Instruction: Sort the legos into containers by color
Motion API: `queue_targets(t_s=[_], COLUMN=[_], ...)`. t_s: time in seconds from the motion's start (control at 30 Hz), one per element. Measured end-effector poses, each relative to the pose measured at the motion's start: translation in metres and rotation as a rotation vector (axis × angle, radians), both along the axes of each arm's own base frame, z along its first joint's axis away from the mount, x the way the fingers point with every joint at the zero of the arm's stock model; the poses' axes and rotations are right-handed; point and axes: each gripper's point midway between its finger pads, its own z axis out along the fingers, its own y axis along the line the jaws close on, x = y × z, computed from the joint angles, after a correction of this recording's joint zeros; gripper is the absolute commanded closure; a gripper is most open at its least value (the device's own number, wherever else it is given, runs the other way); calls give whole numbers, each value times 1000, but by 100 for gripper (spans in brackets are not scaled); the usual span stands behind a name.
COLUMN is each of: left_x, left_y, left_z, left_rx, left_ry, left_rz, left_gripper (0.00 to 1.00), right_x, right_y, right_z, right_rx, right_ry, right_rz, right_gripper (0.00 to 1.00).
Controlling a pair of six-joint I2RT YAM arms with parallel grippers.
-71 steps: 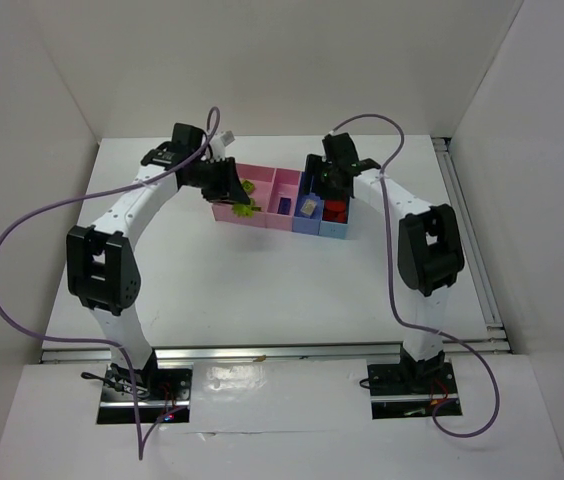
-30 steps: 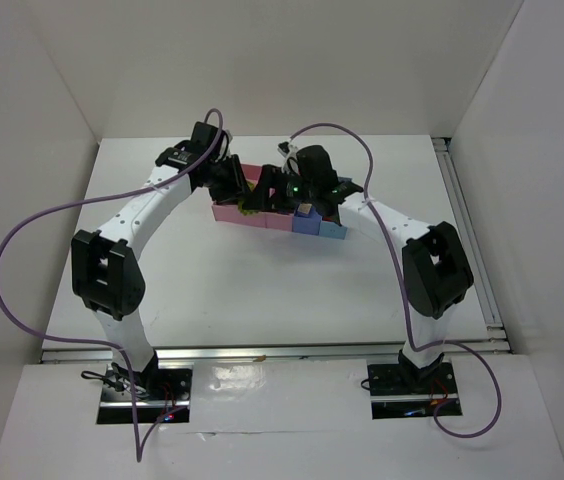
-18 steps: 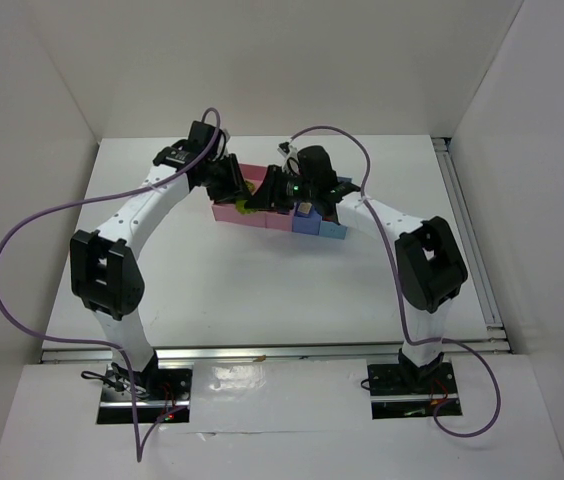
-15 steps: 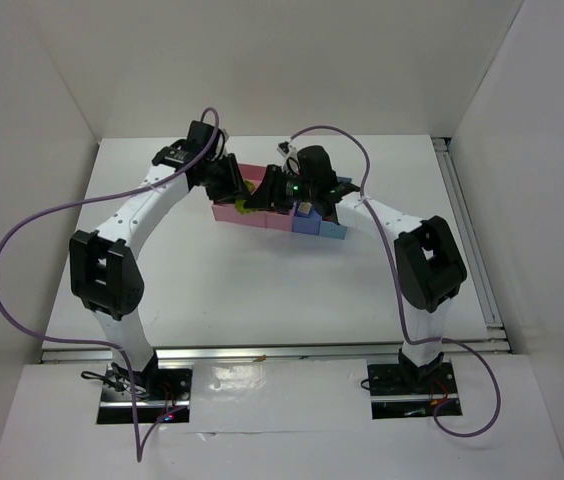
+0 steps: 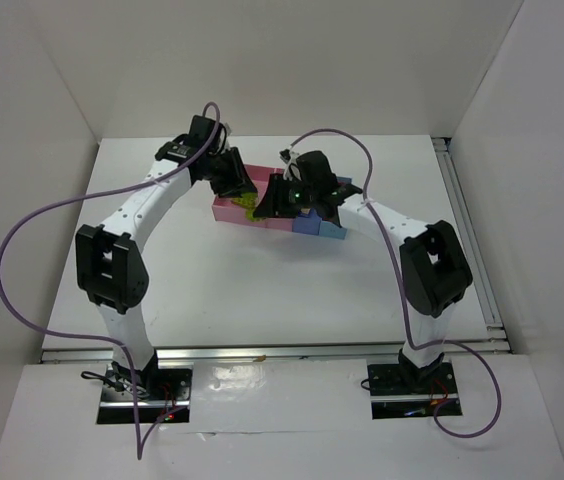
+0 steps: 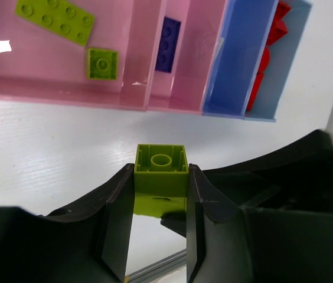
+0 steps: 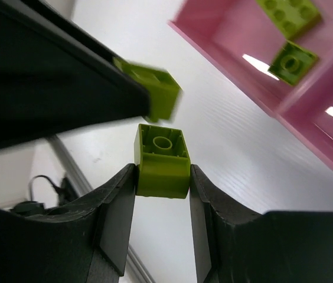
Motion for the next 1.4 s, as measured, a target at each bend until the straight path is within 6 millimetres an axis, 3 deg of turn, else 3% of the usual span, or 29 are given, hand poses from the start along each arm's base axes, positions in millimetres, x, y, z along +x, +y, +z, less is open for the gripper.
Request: queue_targets(t_s=[0.2, 0.43, 0.47, 0.5, 0.6, 0.63, 0.73, 0.77, 0.8, 1.0, 1.1, 1.2, 1.27, 1.33, 1.37, 1.4], left_x=[29, 66, 73, 79, 93, 94, 92, 92, 93, 74, 58, 41, 33, 23, 18, 12], left_y=[-7, -6, -7, -8, -9, -9, -7, -6, -5, 5, 21, 45, 67, 89, 101, 110], left_z=[11, -15, -20, -25, -40, -44, -51, -51, -50, -42, -17, 22, 48, 66, 72, 73], left_rx=[-34, -7, -3, -3, -3, -2, -1, -3, -2, 18, 41, 35, 28, 26, 27, 32], left_ry=[-57, -61, -63, -63, -49, -42, -18, -16, -19, -12, -47, -115, -167, -205, -220, -221], left_rz=[6, 60, 64, 66, 70, 66, 68, 69, 69, 86, 121, 167, 213, 261, 286, 305], left_gripper=[100, 99, 87, 62, 37, 26, 16, 6, 3, 4, 4, 4, 5, 5, 5, 5], right_x=[-10, 2, 4, 7, 13, 14, 15, 16, 19, 42, 67, 91, 108, 127, 134, 139], right_y=[-29, -61, -66, -69, -80, -82, -86, -85, -84, -69, -54, -37, -25, -9, -2, 4], right_z=[-25, 2, 7, 10, 14, 14, 13, 14, 17, 31, 32, 21, 10, -3, -9, -15], right_rx=[-123, -138, -137, -138, -147, -149, -163, -164, -160, -126, -101, -86, -81, -75, -75, -76], right_ry=[39, -22, -33, -43, -54, -54, -47, -46, -52, -82, -99, -100, -95, -92, -90, -89], right_rz=[-51, -141, -157, -170, -209, -215, -229, -230, -230, -222, -206, -186, -173, -160, -153, -149], right_gripper=[91, 91, 91, 91, 91, 91, 90, 90, 90, 88, 88, 86, 48, 27, 11, 4])
